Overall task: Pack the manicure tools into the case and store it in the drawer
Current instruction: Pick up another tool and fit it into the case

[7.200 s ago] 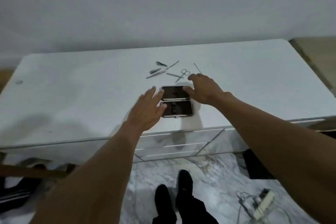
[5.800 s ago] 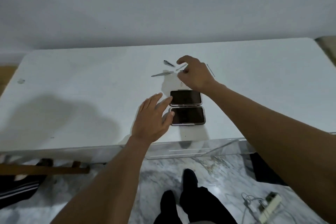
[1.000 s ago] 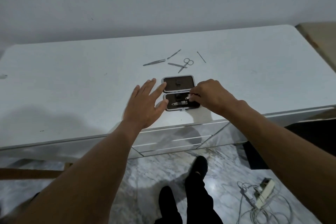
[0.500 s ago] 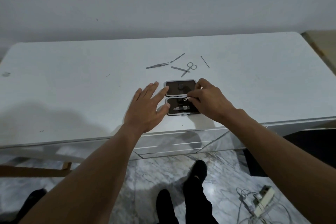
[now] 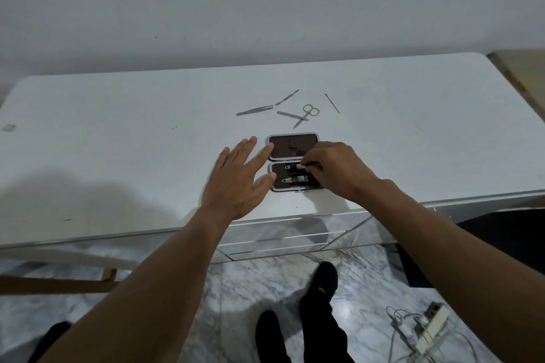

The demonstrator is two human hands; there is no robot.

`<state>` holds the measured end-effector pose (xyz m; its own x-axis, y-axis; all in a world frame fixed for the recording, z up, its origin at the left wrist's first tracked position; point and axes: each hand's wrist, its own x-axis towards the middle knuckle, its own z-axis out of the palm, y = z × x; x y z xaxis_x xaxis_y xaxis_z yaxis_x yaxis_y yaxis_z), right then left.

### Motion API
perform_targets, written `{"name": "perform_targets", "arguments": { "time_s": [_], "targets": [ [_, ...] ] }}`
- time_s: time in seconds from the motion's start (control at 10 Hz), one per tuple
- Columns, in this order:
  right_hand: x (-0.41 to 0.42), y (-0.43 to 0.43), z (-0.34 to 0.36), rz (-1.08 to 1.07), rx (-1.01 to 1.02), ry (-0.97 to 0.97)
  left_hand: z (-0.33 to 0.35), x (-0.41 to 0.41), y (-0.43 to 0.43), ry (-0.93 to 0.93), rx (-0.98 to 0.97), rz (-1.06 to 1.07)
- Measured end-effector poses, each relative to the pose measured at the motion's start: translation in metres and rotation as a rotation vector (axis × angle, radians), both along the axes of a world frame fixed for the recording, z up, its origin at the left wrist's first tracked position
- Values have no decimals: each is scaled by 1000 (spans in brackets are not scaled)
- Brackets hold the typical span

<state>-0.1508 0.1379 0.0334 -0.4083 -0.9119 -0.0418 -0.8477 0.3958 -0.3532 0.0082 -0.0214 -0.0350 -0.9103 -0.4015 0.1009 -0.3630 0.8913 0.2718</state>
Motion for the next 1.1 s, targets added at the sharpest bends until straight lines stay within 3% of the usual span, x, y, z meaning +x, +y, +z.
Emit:
{"name": "perform_targets", "arguments": {
  "time_s": [0.8,1.1],
  "targets": [
    [0,-6,6,-13,-18,-10,2,0,0,-2,30,1],
    [-69,-46,20,-164,58,139,3,0,0,4,16,8]
  ]
}}
